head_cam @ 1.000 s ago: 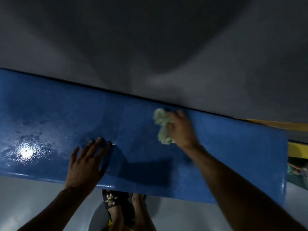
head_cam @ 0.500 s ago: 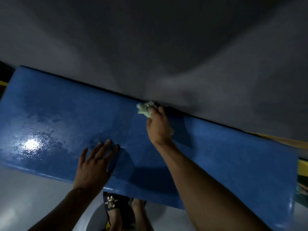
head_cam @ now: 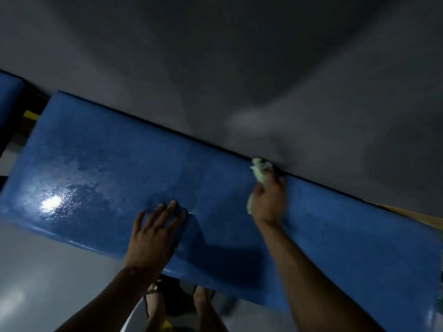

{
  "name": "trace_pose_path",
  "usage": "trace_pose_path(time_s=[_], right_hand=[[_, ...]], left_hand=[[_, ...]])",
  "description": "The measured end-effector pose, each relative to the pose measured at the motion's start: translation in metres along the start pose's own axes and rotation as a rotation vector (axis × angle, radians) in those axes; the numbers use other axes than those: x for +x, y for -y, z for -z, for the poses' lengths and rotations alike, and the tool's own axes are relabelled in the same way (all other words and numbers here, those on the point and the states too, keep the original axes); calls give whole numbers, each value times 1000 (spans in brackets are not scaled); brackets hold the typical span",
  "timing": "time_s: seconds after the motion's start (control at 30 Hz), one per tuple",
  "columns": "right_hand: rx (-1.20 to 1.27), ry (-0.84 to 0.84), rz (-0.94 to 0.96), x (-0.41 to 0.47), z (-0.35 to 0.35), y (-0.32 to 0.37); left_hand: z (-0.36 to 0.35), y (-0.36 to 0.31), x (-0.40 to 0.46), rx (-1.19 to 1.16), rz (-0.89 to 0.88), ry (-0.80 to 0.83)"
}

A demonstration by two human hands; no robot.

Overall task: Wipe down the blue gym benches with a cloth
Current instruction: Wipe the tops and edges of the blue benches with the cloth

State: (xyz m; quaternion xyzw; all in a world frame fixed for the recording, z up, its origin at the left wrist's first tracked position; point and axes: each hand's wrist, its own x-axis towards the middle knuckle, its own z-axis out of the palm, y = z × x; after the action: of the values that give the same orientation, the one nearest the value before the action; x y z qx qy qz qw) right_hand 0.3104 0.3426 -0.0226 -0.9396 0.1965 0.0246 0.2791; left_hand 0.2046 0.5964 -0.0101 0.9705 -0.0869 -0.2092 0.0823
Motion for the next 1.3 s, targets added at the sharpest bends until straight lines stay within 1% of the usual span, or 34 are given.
trace_pose_path(time_s=[0.07, 0.1, 0.17, 0.2, 0.23, 0.27, 0.3, 0.37, 0.43, 0.47, 0.53, 0.57, 0.6, 0.67, 0.73, 0.77, 0.8, 0.83, 0.9, 0.93, 0.97, 1.0, 1.03, 1.07, 1.1, 1.13, 1.2, 1.23, 1.27, 1.3], right_hand=[[-31, 74, 84, -8, -26, 44], [-70, 165, 132, -8, -32, 57], [-115, 321, 249, -2, -25, 57], [-101, 345, 278, 2, -12, 50], [-94, 330, 277, 8, 2, 35], [-118, 282, 246, 12, 19, 18], [-160, 222, 175, 15, 38, -4], [-228, 92, -17, 13, 73, -44], [-227, 9, -168, 1, 84, -66], [-212, -33, -239, -4, 78, -66], [-137, -122, -372, -8, 53, -33], [-107, -123, -387, -9, 34, -11], [-77, -77, -397, -7, 11, 13], [-15, -8, -343, -9, -34, 64], [21, -25, -179, -18, -69, 116], [0, -2, -97, -24, -78, 137], [-32, 60, -31, -26, -85, 146], [-65, 141, 47, -28, -84, 149], [-147, 266, 234, -24, -69, 127], [-174, 298, 295, -20, -55, 112], [-213, 280, 295, -14, -39, 93], [-272, 225, 250, -9, -21, 73], [-322, 157, 147, -7, -2, 55], [-352, 88, -2, -7, 13, 39], [-317, 17, -156, -11, 24, 30], [-249, -32, -268, -14, 25, 28], [-141, -103, -379, -18, 2, 48], [-101, -94, -400, -18, -20, 69], [-68, -69, -411, -19, -41, 100], [-45, -74, -370, -21, -67, 129]], left_hand=[[1, 2, 0, 8, -7, 7], [0, 3, 0, 16, -11, 10], [0, 4, -2, 19, -19, 22], [0, 6, -3, 13, -21, 37], [-1, 8, -3, 7, -24, 43], [-2, 10, -3, 0, -32, 43], [-3, 13, -3, -6, -46, 46], [-4, 16, -2, -33, -75, 65], [-2, 22, -1, -67, -100, 59], [0, 26, 0, -73, -120, 55], [4, 33, 0, -90, -168, 27], [8, 39, 0, -103, -183, 12], [13, 46, 1, -115, -194, -1], [22, 63, 3, -134, -208, -36], [31, 84, 5, -137, -190, -59], [34, 95, 6, -126, -176, -69], [37, 106, 8, -111, -156, -75], [40, 117, 9, -92, -130, -73], [46, 138, 11, -55, -81, -49], [49, 148, 12, -38, -61, -41], [51, 157, 13, -22, -45, -31], [52, 164, 14, -6, -35, -19], [53, 170, 14, 8, -34, -5], [53, 174, 15, 17, -38, 6], [53, 176, 15, 20, -42, 12], [52, 177, 16, 20, -45, 17], [51, 175, 18, 24, -46, 24], [50, 174, 19, 28, -44, 21], [50, 175, 19, 30, -46, 13], [49, 175, 20, 33, -50, 4]])
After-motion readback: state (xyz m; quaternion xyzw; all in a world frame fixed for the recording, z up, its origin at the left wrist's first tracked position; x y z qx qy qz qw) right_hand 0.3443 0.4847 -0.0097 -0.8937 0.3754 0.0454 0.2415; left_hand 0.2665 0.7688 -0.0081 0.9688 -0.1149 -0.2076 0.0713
